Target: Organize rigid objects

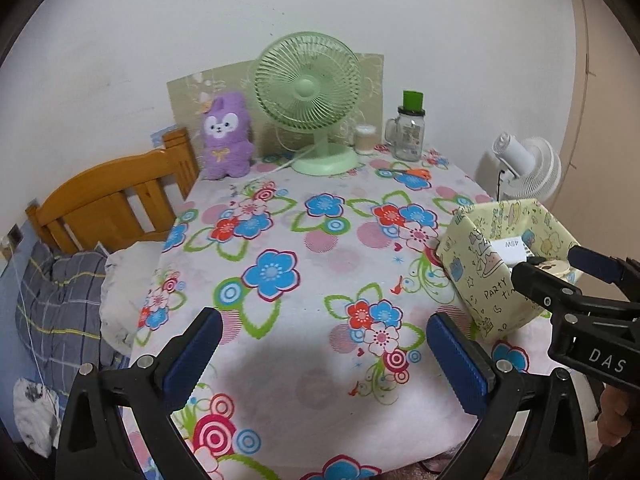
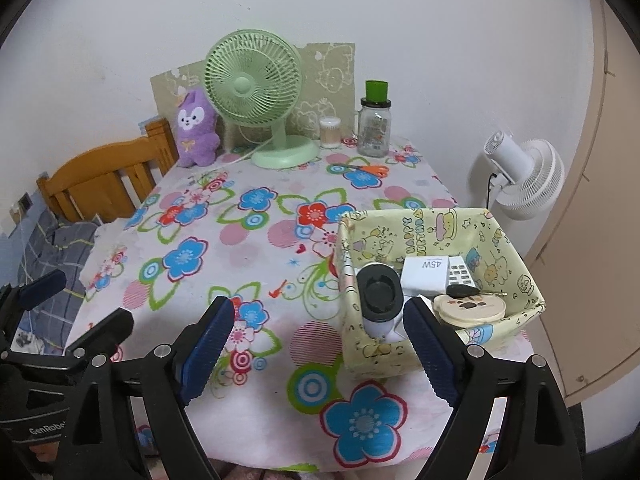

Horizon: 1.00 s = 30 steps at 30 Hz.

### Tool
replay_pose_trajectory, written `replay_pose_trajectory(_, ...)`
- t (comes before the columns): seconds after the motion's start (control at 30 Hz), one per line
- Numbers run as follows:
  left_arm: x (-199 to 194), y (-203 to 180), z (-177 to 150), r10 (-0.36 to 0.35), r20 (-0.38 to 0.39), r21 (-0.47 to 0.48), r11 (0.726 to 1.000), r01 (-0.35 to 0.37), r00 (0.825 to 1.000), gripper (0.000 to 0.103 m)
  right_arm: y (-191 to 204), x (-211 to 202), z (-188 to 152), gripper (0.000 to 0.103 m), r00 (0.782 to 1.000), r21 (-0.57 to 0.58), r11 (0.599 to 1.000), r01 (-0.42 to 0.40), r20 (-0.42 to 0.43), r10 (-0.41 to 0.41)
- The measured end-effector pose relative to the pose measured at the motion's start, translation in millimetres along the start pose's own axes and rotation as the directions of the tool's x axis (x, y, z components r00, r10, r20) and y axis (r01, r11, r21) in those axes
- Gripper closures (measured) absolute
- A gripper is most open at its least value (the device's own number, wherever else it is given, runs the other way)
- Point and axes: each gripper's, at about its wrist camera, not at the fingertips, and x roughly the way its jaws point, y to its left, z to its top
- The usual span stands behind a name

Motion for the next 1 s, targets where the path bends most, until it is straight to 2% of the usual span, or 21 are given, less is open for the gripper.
replay_pose_trajectory(0.4,-38,9,-8,0.02,0.077,-0.038,0.999,-0.018,0.997,0.0,8,-31,-5,0.011,0.995,-0.001,1.0,-0.024,0.092,0.024)
replay_pose_trajectory(0.7,-48,8,-13,0.015,0.12,-0.073,0.997,-0.006,0.993,0.0,10,-48,-16,0.008,0.987,-0.023,1.0,-0.014,0.158,0.018)
replay_pose_trajectory(0.83,-48,3,-18,-0.004,0.137,-0.053,0.999,0.011,0.991,0.0,9,-52,-24,0.008,0.984,-0.023,1.0,-0.013,0.177,0.017)
replay_pose_trajectory(1.0,-50,-2,-23,0.031,0.149,-0.034,0.999,-0.027,0.988,0.0,6,-54,-29,0.007,0.982,-0.009,1.0,-0.01,0.188,0.011)
